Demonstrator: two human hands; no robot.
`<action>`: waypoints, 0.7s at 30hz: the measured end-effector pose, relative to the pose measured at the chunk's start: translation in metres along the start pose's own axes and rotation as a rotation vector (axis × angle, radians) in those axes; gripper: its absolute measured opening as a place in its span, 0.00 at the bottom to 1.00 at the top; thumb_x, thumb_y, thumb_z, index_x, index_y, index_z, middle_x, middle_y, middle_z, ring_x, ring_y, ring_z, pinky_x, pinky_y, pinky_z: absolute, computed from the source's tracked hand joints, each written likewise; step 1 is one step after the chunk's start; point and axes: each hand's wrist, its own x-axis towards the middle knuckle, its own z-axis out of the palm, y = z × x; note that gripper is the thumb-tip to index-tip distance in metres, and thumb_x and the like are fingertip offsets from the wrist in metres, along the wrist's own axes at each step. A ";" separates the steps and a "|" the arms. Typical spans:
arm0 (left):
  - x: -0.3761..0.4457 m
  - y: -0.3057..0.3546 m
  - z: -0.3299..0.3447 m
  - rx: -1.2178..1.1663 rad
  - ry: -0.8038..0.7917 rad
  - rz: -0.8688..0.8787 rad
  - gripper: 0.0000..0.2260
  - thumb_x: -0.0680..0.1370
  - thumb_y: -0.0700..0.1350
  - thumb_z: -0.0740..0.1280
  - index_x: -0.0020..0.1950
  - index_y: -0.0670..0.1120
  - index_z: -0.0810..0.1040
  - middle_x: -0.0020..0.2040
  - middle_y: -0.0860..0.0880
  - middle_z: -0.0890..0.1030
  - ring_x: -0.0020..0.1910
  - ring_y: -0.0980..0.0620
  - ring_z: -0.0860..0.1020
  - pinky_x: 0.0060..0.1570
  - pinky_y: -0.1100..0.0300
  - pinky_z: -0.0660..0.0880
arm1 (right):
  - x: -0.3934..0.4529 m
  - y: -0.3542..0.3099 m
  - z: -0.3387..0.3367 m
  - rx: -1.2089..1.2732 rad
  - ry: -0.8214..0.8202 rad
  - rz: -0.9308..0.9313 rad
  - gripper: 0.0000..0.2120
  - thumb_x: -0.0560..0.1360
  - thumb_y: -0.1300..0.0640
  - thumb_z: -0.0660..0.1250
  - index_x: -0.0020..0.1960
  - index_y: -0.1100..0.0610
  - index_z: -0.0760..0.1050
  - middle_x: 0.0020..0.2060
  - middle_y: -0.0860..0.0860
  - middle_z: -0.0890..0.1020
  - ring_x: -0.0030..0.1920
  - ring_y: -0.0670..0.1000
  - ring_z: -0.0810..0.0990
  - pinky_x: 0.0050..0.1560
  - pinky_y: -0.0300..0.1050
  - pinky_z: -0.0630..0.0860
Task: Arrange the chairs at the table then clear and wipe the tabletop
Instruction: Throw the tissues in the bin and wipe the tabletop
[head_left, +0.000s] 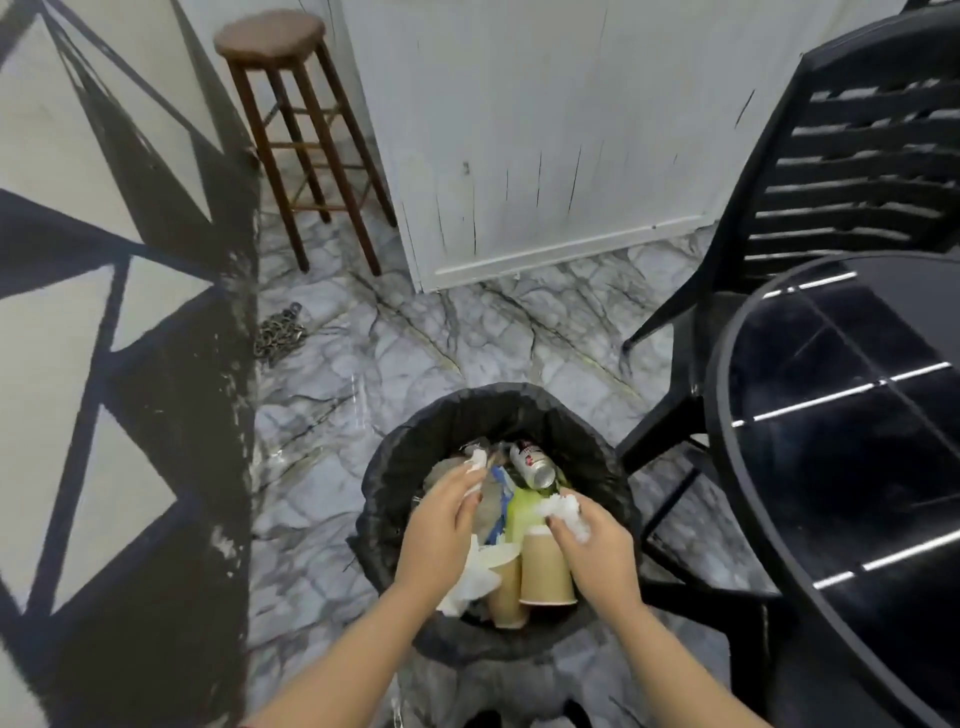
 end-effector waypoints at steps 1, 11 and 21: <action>-0.004 -0.012 0.004 0.018 -0.016 -0.002 0.13 0.79 0.41 0.60 0.63 0.49 0.76 0.63 0.58 0.72 0.64 0.61 0.69 0.64 0.72 0.62 | 0.000 0.009 0.010 -0.029 -0.018 0.012 0.19 0.72 0.56 0.70 0.61 0.56 0.76 0.57 0.52 0.80 0.58 0.51 0.77 0.57 0.41 0.70; -0.042 -0.114 0.071 0.111 -0.115 -0.096 0.21 0.79 0.51 0.60 0.71 0.60 0.61 0.71 0.63 0.58 0.73 0.60 0.57 0.71 0.56 0.56 | 0.004 0.106 0.076 -0.435 -0.293 -0.073 0.46 0.65 0.33 0.66 0.75 0.43 0.48 0.76 0.42 0.47 0.75 0.47 0.46 0.73 0.56 0.52; -0.049 -0.065 0.029 0.333 -0.194 -0.221 0.29 0.76 0.63 0.57 0.74 0.63 0.49 0.77 0.61 0.43 0.76 0.56 0.49 0.72 0.39 0.48 | -0.023 0.048 0.014 -0.435 -0.216 -0.127 0.46 0.68 0.29 0.59 0.73 0.40 0.34 0.69 0.40 0.29 0.76 0.51 0.35 0.74 0.60 0.45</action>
